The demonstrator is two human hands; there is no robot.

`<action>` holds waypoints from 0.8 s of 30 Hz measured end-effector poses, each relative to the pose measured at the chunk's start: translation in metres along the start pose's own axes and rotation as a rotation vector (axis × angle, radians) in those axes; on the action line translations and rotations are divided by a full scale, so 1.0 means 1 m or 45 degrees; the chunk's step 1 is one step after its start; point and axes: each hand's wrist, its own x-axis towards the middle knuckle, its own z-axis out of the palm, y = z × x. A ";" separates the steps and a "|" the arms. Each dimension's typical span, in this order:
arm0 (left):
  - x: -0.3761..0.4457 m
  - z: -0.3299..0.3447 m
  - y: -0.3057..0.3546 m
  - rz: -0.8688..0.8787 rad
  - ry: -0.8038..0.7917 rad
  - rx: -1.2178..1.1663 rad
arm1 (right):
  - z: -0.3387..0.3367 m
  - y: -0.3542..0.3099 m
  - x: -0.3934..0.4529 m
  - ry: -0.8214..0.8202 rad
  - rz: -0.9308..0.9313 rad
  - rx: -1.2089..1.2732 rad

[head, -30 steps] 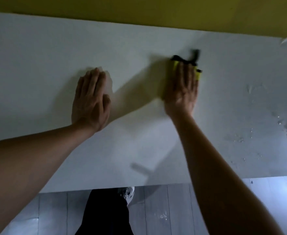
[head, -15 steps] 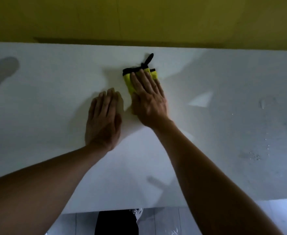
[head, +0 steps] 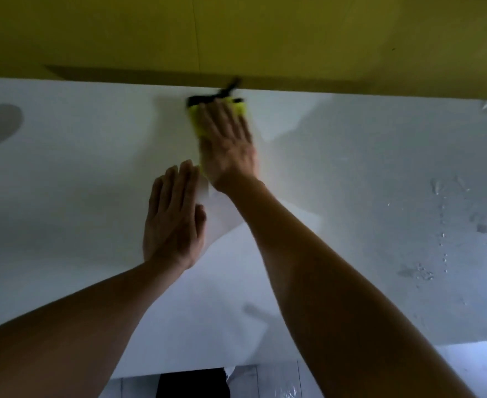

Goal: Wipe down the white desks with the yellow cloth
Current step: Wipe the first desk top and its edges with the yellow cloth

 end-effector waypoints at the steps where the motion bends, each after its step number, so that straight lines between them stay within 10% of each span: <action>1: 0.000 0.000 0.000 -0.003 0.009 -0.014 | 0.001 -0.008 0.006 -0.032 -0.118 0.019; 5: 0.001 0.001 -0.003 0.031 0.019 -0.010 | -0.011 0.028 0.011 -0.068 -0.196 0.008; 14: 0.002 0.002 -0.001 0.018 0.027 0.013 | -0.060 0.160 0.016 0.204 0.892 -0.046; 24: 0.003 0.001 -0.003 0.027 -0.002 0.009 | -0.007 0.005 0.020 -0.017 -0.098 0.062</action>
